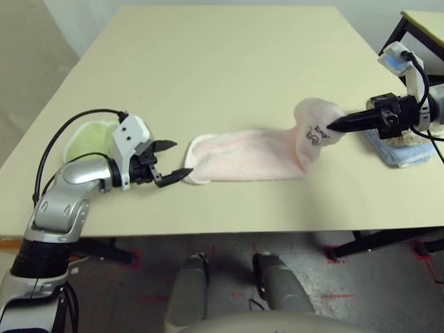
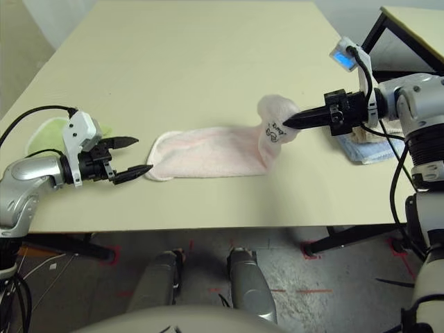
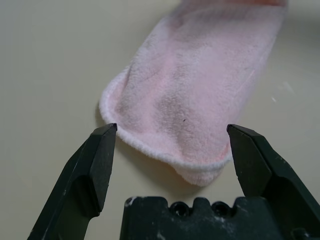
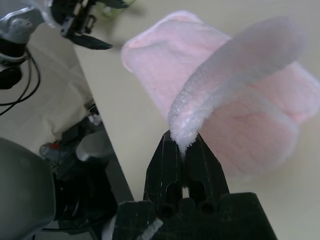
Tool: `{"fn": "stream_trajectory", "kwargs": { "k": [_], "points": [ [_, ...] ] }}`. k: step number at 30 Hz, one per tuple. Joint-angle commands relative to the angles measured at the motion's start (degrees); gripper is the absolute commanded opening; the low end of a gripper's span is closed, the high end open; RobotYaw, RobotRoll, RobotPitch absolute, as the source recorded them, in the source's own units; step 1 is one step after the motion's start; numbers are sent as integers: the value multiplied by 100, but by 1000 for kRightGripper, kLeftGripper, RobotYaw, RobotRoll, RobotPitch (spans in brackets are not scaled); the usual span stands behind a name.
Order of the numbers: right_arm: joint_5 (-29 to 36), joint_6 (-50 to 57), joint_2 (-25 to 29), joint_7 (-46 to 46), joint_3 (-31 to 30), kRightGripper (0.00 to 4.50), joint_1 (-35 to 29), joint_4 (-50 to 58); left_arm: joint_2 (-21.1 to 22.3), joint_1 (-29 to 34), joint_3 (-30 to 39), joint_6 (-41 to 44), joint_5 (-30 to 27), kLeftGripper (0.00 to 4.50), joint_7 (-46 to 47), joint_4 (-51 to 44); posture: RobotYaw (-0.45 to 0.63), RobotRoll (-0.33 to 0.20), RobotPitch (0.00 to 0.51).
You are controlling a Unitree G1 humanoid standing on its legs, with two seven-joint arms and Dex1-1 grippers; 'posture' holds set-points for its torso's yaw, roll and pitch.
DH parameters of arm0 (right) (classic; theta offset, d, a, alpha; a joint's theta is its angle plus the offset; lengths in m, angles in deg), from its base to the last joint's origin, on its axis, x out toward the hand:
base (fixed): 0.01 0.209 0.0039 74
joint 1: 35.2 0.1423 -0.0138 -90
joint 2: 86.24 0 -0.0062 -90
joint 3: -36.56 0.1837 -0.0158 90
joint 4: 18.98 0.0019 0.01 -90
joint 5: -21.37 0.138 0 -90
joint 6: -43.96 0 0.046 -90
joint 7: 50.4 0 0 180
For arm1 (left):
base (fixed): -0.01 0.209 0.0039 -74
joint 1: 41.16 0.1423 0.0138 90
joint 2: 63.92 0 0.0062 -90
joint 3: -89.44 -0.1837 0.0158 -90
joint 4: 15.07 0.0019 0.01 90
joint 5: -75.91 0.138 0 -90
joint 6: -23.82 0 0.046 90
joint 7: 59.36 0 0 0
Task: Fold the towel and set it aside.
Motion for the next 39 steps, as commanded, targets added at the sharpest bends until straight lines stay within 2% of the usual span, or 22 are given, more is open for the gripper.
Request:
{"fn": "stream_trajectory", "kwargs": {
  "k": [1, 9, 12, 15, 21, 22, 25, 28, 32, 35, 37, 39],
  "points": [
    [-212, -123, -578, 224, -75, 9, 124, -122, -25, -19, -80, 21, 40, 4500, 16, -20, 154, 0, 65],
    [-739, -160, -1963, 1345, -31, 9, 89, -720, -144, -33, -173, 59, 41, 4500, 113, -87, 172, 0, 66],
    [-853, -274, -2256, 1730, 54, 828, -21, -743, -191, 20, -194, 65, 43, 4500, 148, -124, 172, 0, 66],
    [-686, -340, -2296, 1645, 255, 1947, -57, -553, -240, 70, -226, 98, 37, 4500, 189, -199, 175, 0, 71],
    [-640, -223, -1666, 847, 253, 4203, 102, -181, -312, 30, -307, 167, 27, 4500, 218, -253, 168, 0, 74],
    [-635, -209, -1568, 811, 314, 4471, 199, -259, -323, 11, -325, 176, 29, 4500, 224, -257, 168, 0, 74],
    [-706, -418, -1286, 1013, 649, 4471, 600, -753, -377, -83, -393, 194, 48, 4500, 265, -291, 163, 0, 78],
    [-969, -1009, -1025, 1589, 944, 4471, 799, -1484, -600, -290, -509, 253, 86, 4500, 466, -421, 158, 0, 81],
    [-1251, -1529, -804, 1630, 964, 4471, 630, -1764, -892, -554, -676, 395, 122, 4500, 698, -551, 158, 0, 81],
    [-1330, -1825, -596, 1386, 959, 4471, 90, -1541, -1447, -1054, -885, 660, 217, 4500, 1178, -395, 157, 0, 84],
    [-1349, -1919, -558, 1329, 984, 4471, -56, -1458, -1591, -1182, -943, 741, 270, 4500, 1274, -343, 157, 0, 84],
    [-1352, -2006, -581, 1411, 1054, 4471, -278, -1392, -2013, -1646, -1093, 806, 360, 4500, 1498, 54, 144, 0, 86]
  ]
}}
